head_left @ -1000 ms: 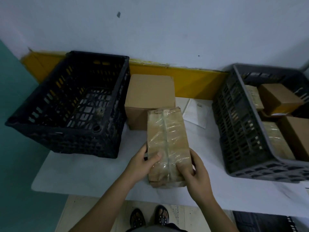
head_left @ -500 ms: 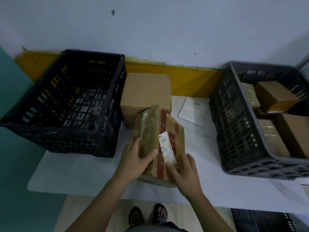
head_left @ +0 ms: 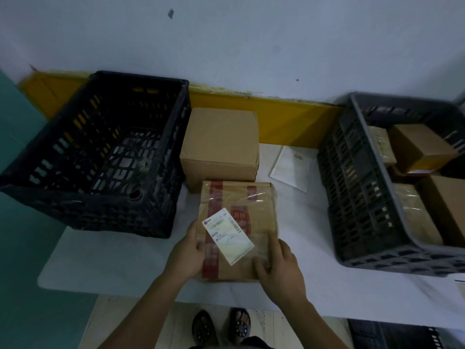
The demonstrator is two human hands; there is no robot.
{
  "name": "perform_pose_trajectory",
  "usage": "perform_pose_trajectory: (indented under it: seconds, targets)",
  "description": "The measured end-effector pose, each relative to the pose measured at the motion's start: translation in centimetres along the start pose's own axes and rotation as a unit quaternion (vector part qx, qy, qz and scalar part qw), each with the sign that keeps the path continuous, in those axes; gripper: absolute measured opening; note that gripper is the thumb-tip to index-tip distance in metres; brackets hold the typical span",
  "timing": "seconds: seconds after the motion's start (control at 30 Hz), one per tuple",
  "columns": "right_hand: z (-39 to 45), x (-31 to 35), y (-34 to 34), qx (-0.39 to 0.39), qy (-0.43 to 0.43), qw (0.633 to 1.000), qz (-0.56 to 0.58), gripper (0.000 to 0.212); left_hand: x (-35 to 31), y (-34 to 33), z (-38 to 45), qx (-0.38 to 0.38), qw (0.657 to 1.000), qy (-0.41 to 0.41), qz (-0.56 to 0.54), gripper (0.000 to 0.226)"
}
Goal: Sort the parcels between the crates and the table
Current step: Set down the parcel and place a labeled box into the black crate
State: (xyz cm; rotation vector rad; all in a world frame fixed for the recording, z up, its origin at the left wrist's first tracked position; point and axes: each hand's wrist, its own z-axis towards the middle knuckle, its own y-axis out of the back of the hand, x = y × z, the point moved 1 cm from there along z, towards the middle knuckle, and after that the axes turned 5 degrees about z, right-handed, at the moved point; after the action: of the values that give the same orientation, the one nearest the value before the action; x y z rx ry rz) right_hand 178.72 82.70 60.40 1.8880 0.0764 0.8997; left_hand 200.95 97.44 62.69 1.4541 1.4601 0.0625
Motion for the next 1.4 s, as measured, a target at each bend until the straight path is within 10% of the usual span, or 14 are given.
perform_pose_trajectory:
  seconds: [0.6,0.97,1.17,1.4]
  targets:
    - [14.3,7.1,6.1,-0.087,0.062,0.994,0.016,0.102,-9.1,7.9,10.0,-0.208,0.957,-0.106,0.172,0.076]
    - [22.5,9.8,7.6,-0.023,0.066,0.972,0.225,0.104,-11.4,7.8,14.3,-0.181,0.981,-0.064,-0.005,0.090]
    - [22.2,10.7,11.2,-0.139,0.138,0.970,0.142,0.083,-12.9,7.5,16.1,-0.091,0.988,-0.050,-0.110,0.085]
    - [22.1,14.2,9.1,-0.103,0.269,0.954,0.082,0.054,-14.4,9.5,17.0,-0.011,0.989,-0.047,-0.143,0.082]
